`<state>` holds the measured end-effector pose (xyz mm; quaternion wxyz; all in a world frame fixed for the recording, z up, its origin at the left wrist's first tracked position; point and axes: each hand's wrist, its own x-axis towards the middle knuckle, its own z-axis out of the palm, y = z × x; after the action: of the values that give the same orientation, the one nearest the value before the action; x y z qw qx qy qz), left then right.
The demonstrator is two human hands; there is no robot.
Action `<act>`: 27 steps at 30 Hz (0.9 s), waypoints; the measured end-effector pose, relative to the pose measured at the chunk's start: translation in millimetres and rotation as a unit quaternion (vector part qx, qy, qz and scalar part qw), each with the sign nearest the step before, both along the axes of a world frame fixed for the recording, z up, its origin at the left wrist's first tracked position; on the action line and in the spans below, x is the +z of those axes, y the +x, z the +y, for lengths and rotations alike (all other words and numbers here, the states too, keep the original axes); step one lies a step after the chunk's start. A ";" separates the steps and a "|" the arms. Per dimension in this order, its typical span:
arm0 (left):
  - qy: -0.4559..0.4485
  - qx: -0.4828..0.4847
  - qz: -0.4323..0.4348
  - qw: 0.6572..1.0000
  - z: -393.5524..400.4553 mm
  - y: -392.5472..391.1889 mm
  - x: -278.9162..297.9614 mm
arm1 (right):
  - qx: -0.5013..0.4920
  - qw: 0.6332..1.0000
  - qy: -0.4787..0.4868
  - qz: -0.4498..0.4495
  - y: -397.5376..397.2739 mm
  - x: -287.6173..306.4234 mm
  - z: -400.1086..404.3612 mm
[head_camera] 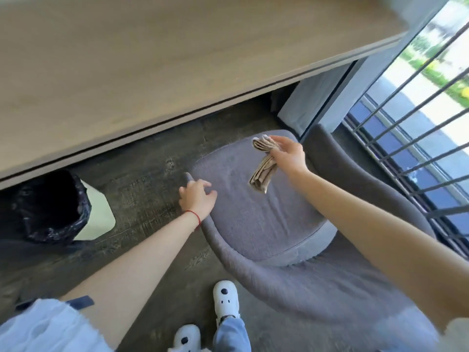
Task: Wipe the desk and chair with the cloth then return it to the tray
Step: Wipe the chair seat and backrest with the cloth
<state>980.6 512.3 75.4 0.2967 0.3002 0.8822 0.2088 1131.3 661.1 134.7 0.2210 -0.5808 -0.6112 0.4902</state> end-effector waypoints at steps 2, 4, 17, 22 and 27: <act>0.061 0.002 -0.107 0.992 -11.7 22.3 37.8 | -0.066 0.995 -0.026 0.076 18.6 43.3 -18.3; 0.092 -0.059 -0.138 0.984 -25.1 44.0 75.3 | -0.137 0.974 -0.039 0.176 42.0 83.9 -42.8; 0.128 -0.276 -0.149 0.941 -82.9 175.1 156.2 | -0.381 0.753 -0.044 0.535 223.1 135.0 -219.3; 0.065 -0.347 -0.187 0.917 -94.4 222.1 124.5 | -0.395 0.722 -0.074 0.563 275.2 110.5 -230.3; -0.005 -0.499 -0.004 0.867 -96.3 244.6 83.0 | -0.394 0.708 -0.110 0.575 322.0 82.0 -241.4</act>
<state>1225.2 416.0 158.4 0.3665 0.6978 0.6147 0.0300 1453.3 419.7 216.7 0.6377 -0.3944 -0.0232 0.6612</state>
